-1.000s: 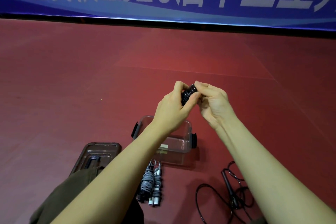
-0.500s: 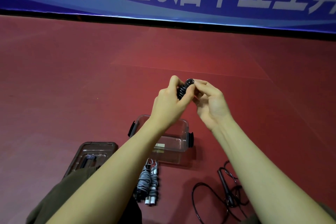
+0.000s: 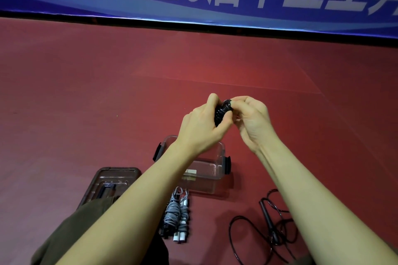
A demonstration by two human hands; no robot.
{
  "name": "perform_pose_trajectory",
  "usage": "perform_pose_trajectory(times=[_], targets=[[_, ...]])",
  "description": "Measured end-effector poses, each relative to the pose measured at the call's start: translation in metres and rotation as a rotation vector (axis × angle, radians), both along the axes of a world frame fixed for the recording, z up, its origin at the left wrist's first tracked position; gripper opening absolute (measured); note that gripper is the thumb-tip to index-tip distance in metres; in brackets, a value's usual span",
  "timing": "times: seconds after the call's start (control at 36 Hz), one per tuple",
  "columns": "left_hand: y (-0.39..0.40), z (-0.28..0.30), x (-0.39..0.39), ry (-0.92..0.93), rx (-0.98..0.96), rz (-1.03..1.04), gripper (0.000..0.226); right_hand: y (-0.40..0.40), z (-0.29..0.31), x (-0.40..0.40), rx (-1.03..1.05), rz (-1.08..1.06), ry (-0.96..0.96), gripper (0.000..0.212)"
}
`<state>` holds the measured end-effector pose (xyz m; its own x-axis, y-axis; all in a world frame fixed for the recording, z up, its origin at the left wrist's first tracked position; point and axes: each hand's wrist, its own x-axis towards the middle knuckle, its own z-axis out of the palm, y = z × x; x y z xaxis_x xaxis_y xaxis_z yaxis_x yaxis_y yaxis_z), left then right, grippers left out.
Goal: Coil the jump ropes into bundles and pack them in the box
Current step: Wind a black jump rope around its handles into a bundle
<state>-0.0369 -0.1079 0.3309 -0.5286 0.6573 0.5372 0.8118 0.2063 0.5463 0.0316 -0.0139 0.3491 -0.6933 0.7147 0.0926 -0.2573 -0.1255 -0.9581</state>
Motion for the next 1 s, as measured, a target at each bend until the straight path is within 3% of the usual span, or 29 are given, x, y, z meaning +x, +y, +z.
perform_pose_trajectory(times=[0.47, 0.58, 0.72, 0.86, 1.0], targets=[[0.006, -0.006, -0.006, -0.155, 0.185, -0.016, 0.030, 0.006, -0.006, 0.004, -0.076, 0.140, 0.173, 0.019], [0.005, -0.006, -0.010, -0.228, 0.211, -0.012, 0.038, 0.010, -0.012, 0.001, 0.072, 0.158, 0.120, 0.026], [0.003, -0.004, -0.007, -0.308, 0.187, -0.051, 0.038, 0.018, -0.015, 0.002, 0.201, 0.181, 0.061, 0.027], [-0.001, 0.001, -0.006, -0.559, 0.130, -0.181, 0.033, 0.023, -0.016, 0.006, 0.112, 0.272, 0.060, 0.020], [-0.003, -0.001, -0.012, -0.468, -0.017, -0.190, 0.059, 0.023, -0.013, 0.008, 0.118, 0.221, 0.029, 0.021]])
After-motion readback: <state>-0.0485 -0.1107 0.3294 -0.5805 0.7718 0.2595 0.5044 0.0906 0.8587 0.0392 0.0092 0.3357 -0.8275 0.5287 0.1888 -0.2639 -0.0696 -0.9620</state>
